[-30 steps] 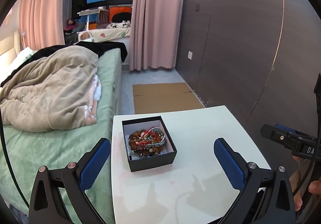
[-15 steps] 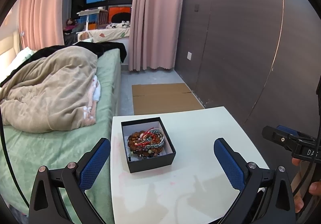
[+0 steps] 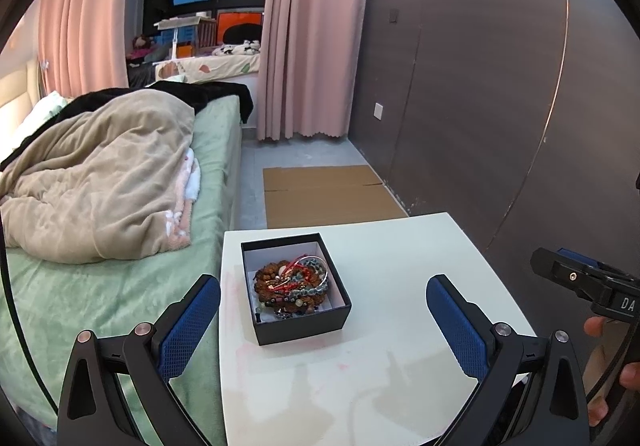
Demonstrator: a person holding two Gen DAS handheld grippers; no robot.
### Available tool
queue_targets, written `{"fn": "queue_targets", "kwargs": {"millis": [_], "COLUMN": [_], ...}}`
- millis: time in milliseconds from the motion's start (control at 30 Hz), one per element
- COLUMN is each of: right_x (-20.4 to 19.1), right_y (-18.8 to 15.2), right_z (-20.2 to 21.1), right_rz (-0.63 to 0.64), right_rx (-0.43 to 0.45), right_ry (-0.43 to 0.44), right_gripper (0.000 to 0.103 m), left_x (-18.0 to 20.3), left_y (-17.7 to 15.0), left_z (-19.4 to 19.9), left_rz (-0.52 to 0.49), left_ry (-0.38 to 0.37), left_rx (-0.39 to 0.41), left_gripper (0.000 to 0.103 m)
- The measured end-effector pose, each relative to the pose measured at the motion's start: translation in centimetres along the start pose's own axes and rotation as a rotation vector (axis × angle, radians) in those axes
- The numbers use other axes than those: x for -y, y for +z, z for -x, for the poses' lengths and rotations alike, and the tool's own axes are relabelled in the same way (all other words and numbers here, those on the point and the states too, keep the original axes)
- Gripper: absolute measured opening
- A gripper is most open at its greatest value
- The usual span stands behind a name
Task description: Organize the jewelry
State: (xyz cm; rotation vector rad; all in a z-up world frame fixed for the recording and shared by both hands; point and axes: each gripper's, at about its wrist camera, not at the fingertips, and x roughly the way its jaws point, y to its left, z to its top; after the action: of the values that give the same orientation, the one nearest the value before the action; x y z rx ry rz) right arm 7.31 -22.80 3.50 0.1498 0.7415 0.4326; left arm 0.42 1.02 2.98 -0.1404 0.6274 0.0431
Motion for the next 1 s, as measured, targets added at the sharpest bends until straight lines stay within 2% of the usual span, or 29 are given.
{"fn": "queue_targets", "kwargs": {"millis": [33,133,300,1000], "right_x": [0.1,0.3,0.4,0.5], "right_y": [-0.2,-0.2,-0.1,0.3], "right_z": [-0.1,-1.0,-0.9,-1.7], "right_rz": [0.002,-0.003,0.011,-0.001], "right_rx": [0.012,-0.027,-0.005,-0.009], "right_ry": [0.004,0.000,-0.008,-0.016], "right_gripper": [0.103,0.103,0.103,0.103], "left_x": [0.0,0.1,0.0,-0.6], "left_y": [0.0,-0.1,-0.1,0.3], "left_z": [-0.1,-0.3,-0.5,-0.5], "left_rz": [0.003,-0.002,0.007,0.020], "left_ry": [-0.006,-0.014,-0.014,-0.016], "left_rx": [-0.001,-0.009,-0.009,-0.013], "left_gripper": [0.103,0.103,0.103,0.103]}}
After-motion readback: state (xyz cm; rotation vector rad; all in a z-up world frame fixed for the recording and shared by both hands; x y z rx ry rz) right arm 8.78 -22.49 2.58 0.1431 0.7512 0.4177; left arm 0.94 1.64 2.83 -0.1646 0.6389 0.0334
